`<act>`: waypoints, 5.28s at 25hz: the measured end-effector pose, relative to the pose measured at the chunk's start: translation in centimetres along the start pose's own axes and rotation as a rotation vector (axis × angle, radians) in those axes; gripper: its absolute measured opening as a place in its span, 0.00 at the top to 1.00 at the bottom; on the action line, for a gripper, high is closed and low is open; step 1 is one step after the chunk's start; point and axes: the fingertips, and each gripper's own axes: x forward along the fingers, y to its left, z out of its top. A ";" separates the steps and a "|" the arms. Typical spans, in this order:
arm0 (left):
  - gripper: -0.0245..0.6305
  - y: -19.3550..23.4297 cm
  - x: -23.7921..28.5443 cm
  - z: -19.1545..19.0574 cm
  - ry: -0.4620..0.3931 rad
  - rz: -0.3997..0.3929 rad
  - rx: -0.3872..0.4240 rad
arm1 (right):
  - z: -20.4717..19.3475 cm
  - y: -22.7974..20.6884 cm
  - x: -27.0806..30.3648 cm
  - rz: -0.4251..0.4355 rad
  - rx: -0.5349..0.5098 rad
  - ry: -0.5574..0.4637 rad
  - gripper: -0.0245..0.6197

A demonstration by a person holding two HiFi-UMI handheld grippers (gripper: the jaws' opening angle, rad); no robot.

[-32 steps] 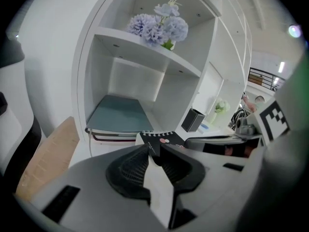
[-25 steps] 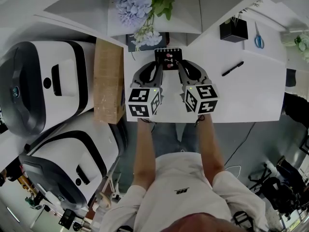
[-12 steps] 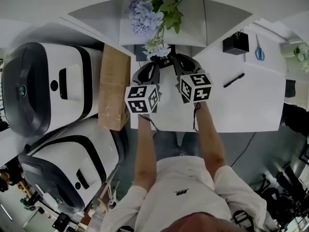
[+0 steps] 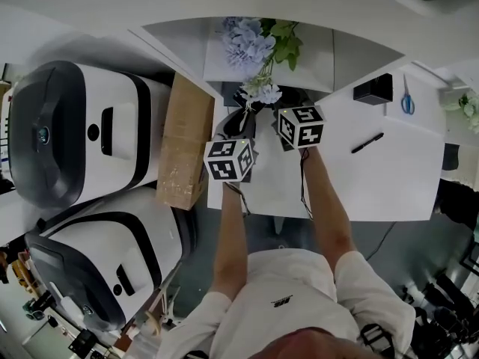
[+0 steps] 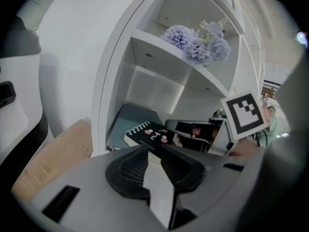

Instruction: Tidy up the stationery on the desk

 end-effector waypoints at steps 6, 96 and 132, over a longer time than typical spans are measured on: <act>0.96 -1.6 1.2 -0.7 0.004 -0.046 -0.014 | 2.8 0.3 2.6 0.045 -0.099 -0.071 0.92; 0.96 -21.5 4.6 -16.4 0.378 -0.145 0.269 | -14.4 -11.6 -28.8 -0.214 0.050 0.021 0.87; 0.96 -9.2 10.6 -6.3 0.191 0.072 -0.038 | -9.4 -4.4 -18.3 -0.023 -0.052 0.098 0.88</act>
